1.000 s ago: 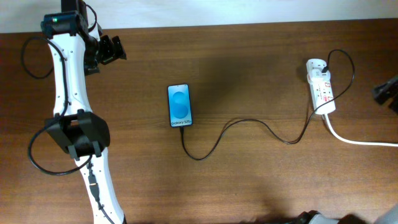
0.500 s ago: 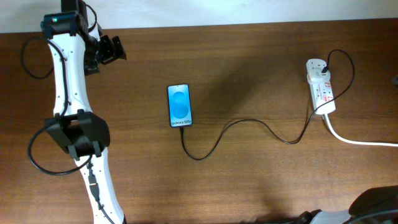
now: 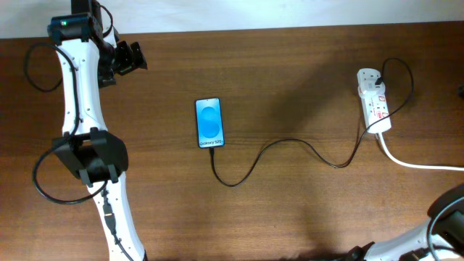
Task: Plug charger to phone and switch on socket
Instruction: 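Move the right gripper over the white power strip's switch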
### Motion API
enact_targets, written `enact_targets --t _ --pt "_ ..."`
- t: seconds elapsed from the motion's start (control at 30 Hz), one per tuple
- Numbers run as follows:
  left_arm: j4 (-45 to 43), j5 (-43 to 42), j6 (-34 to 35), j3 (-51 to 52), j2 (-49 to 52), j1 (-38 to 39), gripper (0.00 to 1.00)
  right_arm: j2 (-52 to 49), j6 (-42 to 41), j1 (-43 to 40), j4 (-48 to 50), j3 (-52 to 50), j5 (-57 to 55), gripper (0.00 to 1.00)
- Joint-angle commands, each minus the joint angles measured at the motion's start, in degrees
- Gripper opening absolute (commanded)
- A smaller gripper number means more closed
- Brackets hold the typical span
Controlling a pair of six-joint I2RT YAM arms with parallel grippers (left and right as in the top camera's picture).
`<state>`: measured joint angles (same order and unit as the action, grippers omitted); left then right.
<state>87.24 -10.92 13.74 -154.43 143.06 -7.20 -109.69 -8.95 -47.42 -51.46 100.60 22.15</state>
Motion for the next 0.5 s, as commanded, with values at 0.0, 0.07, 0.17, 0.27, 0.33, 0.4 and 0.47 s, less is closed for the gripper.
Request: enact_targets --t 0.0,0.07,0.17,0.27,0.33,0.4,0.47 --pt "0.07 0.04 0.35 -0.76 0.09 -0.11 0.99 -3.63 1.22 2.73 2.49 0.44 0.76 0.99" --pt "0.04 0.04 0.35 -0.76 0.09 -0.09 0.99 -5.46 1.22 4.07 3.54 0.44 0.74 0.98" --pt "0.04 0.04 0.35 -0.76 0.09 -0.09 0.99 -8.76 1.20 6.29 4.02 0.44 -0.76 0.98" --pt "0.07 0.04 0.35 -0.76 0.09 -0.09 0.99 -10.08 1.20 6.86 4.33 0.44 -1.22 0.98" --pt "0.07 0.04 0.35 -0.76 0.09 -0.09 0.99 -11.43 1.25 7.67 5.31 0.44 -1.40 0.98" --pt "0.04 0.04 0.35 -0.76 0.09 -0.09 0.99 -12.87 2.91 8.87 5.64 0.44 -1.44 0.98" --pt "0.04 0.04 0.35 -0.76 0.07 -0.09 0.99 -13.94 4.09 10.10 5.68 0.44 -2.03 0.99"
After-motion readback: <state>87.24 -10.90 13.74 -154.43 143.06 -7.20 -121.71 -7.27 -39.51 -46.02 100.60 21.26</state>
